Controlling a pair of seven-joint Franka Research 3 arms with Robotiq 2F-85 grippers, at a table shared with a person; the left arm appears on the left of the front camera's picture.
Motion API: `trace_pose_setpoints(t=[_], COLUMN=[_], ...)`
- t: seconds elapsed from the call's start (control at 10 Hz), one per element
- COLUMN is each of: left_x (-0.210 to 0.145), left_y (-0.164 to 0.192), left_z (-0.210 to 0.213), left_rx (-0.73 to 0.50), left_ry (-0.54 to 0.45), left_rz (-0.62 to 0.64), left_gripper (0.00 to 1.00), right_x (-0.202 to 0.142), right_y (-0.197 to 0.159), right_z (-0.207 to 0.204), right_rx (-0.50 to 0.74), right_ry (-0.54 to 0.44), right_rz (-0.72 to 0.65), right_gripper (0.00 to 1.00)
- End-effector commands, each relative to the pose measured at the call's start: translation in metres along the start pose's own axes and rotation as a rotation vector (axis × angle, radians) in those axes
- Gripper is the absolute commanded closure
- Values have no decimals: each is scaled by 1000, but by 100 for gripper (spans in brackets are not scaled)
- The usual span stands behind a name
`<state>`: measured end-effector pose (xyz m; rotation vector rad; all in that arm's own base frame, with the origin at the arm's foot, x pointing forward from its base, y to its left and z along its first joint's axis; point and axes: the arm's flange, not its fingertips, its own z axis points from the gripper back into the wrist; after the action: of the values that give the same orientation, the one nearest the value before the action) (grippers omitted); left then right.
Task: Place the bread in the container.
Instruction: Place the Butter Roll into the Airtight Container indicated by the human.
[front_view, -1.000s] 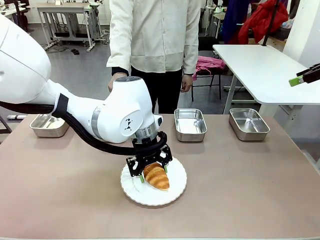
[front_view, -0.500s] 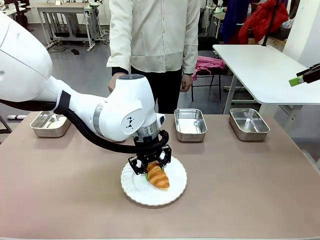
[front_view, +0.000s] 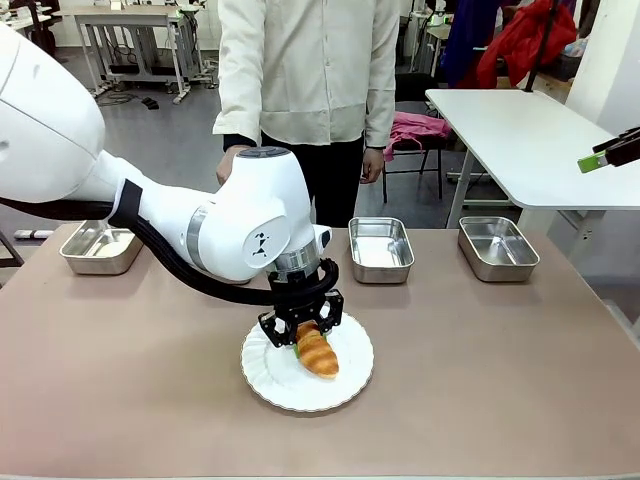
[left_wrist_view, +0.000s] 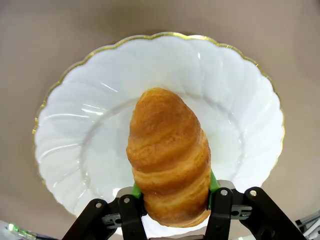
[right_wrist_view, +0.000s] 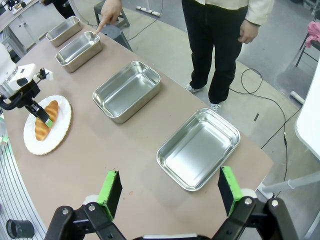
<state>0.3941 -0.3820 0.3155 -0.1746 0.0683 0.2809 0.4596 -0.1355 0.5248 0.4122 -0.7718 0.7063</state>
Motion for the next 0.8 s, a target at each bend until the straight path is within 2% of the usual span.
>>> trace_pose_setpoints(t=[0.0, 0.1, 0.2, 0.3, 0.4, 0.5, 0.7], left_x=[7, 18, 37, 57, 81, 108, 156], left_y=[7, 12, 20, 31, 49, 67, 97], left_z=[39, 66, 92, 126, 150, 168, 186], left_rx=[35, 22, 14, 62, 62, 55, 1], left_ry=[-88, -51, -36, -36, 37, 41, -15], left_rz=[-81, -172, -198, -248, -296, -337, -468], left_gripper=[59, 59, 59, 59, 59, 59, 59], right_x=[2, 2, 2, 2, 2, 2, 2], right_y=[0, 0, 0, 0, 0, 0, 0], right_z=[0, 0, 0, 0, 0, 0, 0], right_rx=[6, 6, 6, 6, 6, 6, 6], right_ry=[-22, -22, -22, -22, -22, -22, -22], right_rz=[3, 3, 3, 3, 3, 3, 3], right_gripper=[0, 0, 0, 0, 0, 0, 0])
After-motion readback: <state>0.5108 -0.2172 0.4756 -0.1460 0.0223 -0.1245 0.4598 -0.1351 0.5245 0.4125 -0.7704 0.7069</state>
